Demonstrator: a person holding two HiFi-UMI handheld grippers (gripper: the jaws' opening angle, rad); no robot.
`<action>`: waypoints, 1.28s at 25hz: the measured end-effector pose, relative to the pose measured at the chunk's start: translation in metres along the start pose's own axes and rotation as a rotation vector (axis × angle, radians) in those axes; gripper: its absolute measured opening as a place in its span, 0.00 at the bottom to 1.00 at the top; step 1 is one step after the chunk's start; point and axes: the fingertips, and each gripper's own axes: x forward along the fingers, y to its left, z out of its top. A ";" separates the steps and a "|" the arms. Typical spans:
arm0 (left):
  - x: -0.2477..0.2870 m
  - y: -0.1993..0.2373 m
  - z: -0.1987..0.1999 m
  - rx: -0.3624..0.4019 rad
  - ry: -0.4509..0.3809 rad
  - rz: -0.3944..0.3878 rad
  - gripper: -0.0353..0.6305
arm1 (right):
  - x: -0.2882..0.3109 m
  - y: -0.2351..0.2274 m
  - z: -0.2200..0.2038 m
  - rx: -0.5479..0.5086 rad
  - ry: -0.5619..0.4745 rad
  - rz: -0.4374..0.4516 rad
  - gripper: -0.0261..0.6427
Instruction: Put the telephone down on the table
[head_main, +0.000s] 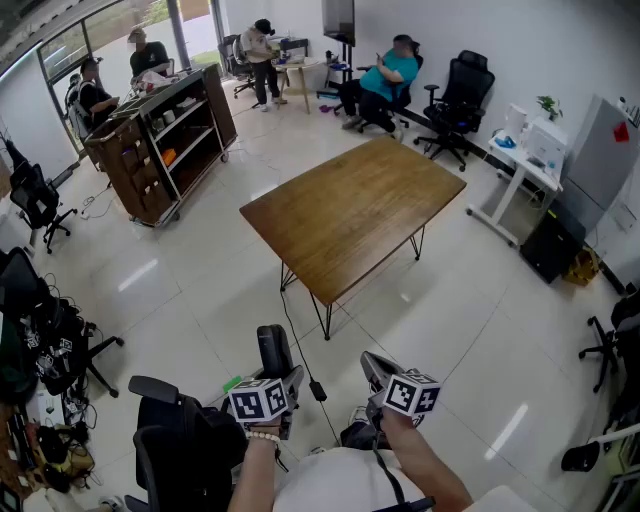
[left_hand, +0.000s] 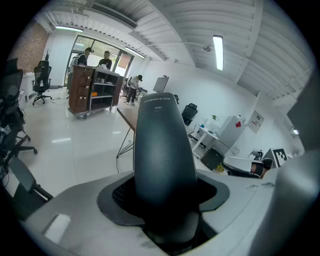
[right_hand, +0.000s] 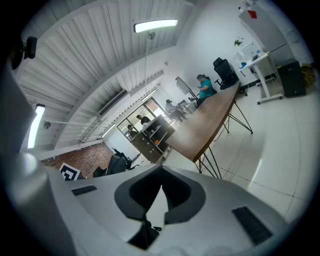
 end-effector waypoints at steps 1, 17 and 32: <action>0.004 -0.001 0.003 -0.002 0.001 0.002 0.50 | 0.003 -0.003 0.004 0.001 0.002 0.003 0.04; 0.068 -0.033 0.044 -0.019 0.002 0.067 0.50 | 0.037 -0.057 0.063 -0.001 0.054 0.065 0.04; 0.119 -0.006 0.092 0.006 0.028 0.078 0.50 | 0.098 -0.076 0.087 0.043 0.049 0.067 0.04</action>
